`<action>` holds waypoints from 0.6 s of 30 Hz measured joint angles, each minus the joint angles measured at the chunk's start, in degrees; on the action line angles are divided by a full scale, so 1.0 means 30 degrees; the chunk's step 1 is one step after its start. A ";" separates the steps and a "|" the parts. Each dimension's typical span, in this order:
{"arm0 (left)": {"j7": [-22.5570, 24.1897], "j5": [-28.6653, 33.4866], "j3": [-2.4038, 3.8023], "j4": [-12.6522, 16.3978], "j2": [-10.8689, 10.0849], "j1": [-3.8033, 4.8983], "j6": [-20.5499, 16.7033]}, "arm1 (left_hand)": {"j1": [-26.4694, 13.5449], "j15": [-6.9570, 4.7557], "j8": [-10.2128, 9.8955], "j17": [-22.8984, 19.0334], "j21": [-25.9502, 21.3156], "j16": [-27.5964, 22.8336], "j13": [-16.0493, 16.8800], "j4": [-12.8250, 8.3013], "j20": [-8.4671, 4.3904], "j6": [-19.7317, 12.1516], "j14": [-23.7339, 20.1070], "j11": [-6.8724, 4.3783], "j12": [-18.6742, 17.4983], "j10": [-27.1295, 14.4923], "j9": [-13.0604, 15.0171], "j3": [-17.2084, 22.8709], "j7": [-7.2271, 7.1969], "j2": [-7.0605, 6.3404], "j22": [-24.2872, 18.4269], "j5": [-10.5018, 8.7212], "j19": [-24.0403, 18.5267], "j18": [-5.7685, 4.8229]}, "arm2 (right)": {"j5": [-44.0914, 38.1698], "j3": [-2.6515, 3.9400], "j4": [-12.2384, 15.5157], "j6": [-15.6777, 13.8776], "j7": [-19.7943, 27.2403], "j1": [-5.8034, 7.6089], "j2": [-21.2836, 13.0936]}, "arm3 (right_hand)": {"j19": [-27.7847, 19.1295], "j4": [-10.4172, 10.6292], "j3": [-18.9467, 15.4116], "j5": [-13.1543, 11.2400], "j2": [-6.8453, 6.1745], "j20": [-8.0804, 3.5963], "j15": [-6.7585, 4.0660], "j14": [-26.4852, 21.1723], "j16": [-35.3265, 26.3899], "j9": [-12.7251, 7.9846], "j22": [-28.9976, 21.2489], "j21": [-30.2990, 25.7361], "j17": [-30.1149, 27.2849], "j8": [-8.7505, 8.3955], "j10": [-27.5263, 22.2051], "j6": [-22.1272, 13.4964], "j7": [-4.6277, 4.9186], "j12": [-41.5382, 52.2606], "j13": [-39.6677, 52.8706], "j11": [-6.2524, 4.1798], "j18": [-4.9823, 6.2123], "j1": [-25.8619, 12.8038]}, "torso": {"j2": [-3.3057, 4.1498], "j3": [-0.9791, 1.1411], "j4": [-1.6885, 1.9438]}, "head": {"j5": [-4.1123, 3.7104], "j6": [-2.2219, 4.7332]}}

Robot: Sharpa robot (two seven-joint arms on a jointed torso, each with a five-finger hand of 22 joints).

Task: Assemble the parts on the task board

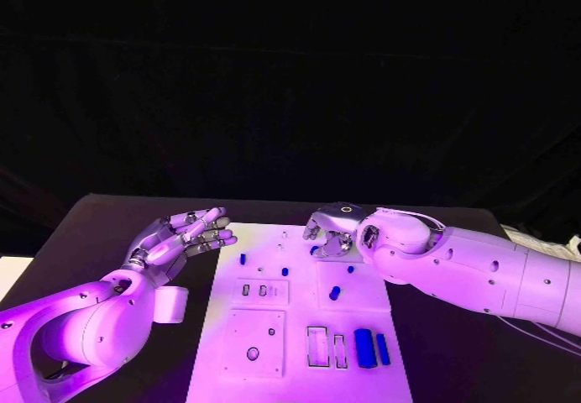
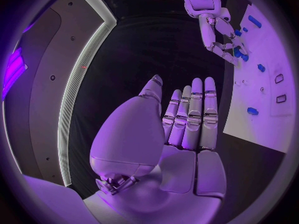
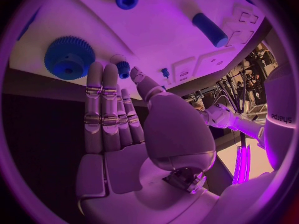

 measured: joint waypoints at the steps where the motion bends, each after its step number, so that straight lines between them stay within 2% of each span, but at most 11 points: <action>1: -0.0008 0.0001 0.0000 -0.0001 -0.0001 0.0000 0.0003 | 0.0000 0.0000 0.0000 -0.0001 0.0000 0.0000 0.0001 0.0000 0.0000 0.0001 0.0000 0.0000 0.0000 0.0000 0.0000 0.0000 0.0000 0.0000 0.0000 0.0000 0.0000 -0.0001 | 0.0002 0.0000 -0.0014 0.0012 -0.0011 0.0000 -0.0005 | -0.0001 0.0128 -0.0084 -0.0021 -0.0067 0.0002 0.0000 0.0000 0.0000 0.0000 -0.0001 0.0000 0.0036 0.0000 -0.0193 -0.0038 -0.0017 0.0000 0.0000 0.0019 0.0002 0.0068 | 0.0005 -0.0004 0.0009 | -0.0011 -0.0013; 8: -0.0056 0.0007 0.0000 -0.0009 -0.0004 0.0000 0.0024 | 0.0000 0.0000 0.0000 -0.0002 0.0000 0.0000 0.0001 0.0000 0.0000 0.0000 0.0000 0.0000 0.0000 0.0000 0.0001 0.0000 0.0000 0.0000 0.0001 0.0000 -0.0001 0.0000 | 0.0046 0.0001 -0.0037 0.0114 -0.0040 -0.0001 -0.0050 | -0.0001 0.0713 -0.0277 -0.0021 -0.0234 0.0002 0.0000 0.0000 0.0000 0.0010 0.0000 0.0142 0.0227 0.0000 -0.0342 -0.0038 -0.0017 0.0113 0.0042 0.0056 0.0002 0.0250 | 0.0024 -0.0015 0.0057 | -0.0077 -0.0040; 11: -0.0074 0.0009 0.0000 -0.0021 -0.0007 0.0000 0.0032 | 0.0000 0.0000 0.0001 -0.0002 0.0000 0.0000 0.0001 0.0000 0.0000 0.0000 0.0000 0.0000 0.0001 0.0000 0.0001 0.0000 0.0000 0.0000 0.0001 0.0000 -0.0001 0.0002 | 0.0070 0.0001 -0.0014 0.0180 -0.0041 -0.0003 -0.0089 | -0.0001 0.0937 -0.0310 -0.0021 -0.0112 0.0002 0.0000 -0.0001 0.0000 0.0038 0.0079 0.0294 0.0389 0.0000 0.0133 0.0041 0.0057 0.0277 0.0081 -0.0034 0.0001 0.0519 | 0.0029 -0.0015 0.0086 | -0.0108 -0.0042; 18: -0.0111 0.0011 0.0000 -0.0072 -0.0019 0.0001 0.0043 | 0.0074 0.0000 0.0001 0.0019 0.0000 0.0000 0.0001 0.0001 0.0000 0.0001 0.0000 0.0067 0.0001 -0.0068 0.0002 0.0000 0.0000 0.0073 -0.0013 -0.0075 0.0000 0.0000 | 0.0132 0.0002 -0.0030 0.0432 -0.0040 -0.0013 -0.0164 | 0.0314 0.1464 0.0061 0.0179 0.0140 -0.0175 0.0000 -0.0001 0.0434 0.0058 0.0328 0.0815 0.0878 0.0001 0.1468 0.0603 -0.0096 0.0500 0.0080 -0.0209 0.0000 0.0771 | 0.0042 -0.0029 0.0123 | -0.0172 -0.0038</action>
